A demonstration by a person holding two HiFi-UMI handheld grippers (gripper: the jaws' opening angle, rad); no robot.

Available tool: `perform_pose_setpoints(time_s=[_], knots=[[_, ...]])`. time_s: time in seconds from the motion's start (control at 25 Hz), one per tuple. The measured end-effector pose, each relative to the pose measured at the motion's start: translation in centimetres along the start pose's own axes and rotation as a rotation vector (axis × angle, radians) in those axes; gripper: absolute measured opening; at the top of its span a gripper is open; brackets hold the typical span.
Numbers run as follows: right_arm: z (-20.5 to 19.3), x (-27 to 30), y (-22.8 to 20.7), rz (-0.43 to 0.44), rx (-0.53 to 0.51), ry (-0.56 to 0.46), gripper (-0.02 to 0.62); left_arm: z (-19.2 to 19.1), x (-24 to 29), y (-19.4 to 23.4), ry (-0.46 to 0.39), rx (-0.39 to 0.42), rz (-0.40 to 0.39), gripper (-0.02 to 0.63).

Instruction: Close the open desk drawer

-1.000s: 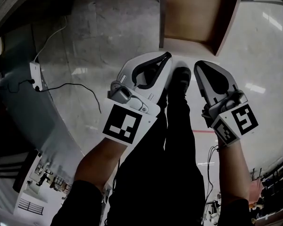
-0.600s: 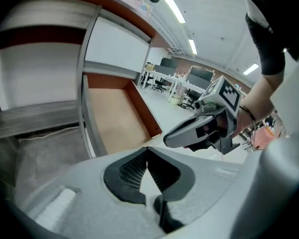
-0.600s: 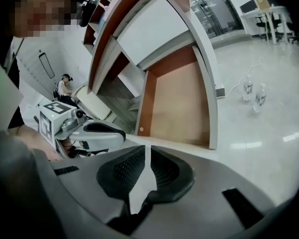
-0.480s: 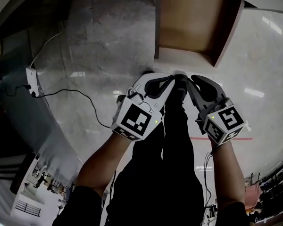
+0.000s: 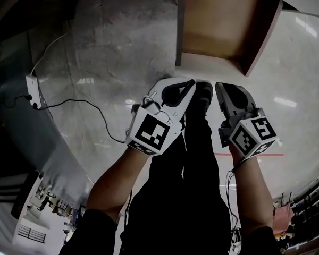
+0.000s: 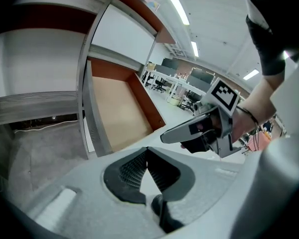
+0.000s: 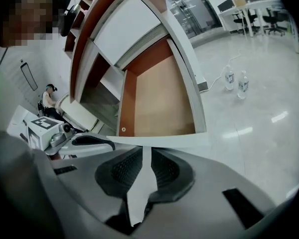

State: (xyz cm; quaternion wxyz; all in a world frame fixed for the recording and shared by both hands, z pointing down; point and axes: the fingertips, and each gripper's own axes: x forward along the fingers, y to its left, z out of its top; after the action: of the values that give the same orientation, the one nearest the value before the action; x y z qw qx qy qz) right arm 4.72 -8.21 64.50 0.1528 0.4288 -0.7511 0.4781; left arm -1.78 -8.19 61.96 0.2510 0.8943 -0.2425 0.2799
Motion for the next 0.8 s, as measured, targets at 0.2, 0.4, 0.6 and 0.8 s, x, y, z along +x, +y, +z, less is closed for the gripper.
perform_pose_setpoints(time_s=[0.2, 0.4, 0.6, 0.8], knots=[[2.4, -1.7, 0.6, 0.031, 0.010, -0.094, 0.061, 2.9, -1.6, -1.0, -0.083, 0.009, -0.041, 0.008], [6.1, -2.9, 1.0, 0.039, -0.022, -0.161, 0.057, 4.8, -2.5, -1.8, -0.108, 0.041, -0.078, 0.008], [8.6, -2.5, 1.7, 0.054, -0.055, -0.201, 0.038, 6.5, -1.6, -0.1, -0.142, 0.036, -0.049, 0.008], [11.6, -2.0, 2.2, 0.065, -0.084, -0.257, 0.035, 9.2, -1.2, 2.2, -0.195, 0.052, -0.002, 0.008]])
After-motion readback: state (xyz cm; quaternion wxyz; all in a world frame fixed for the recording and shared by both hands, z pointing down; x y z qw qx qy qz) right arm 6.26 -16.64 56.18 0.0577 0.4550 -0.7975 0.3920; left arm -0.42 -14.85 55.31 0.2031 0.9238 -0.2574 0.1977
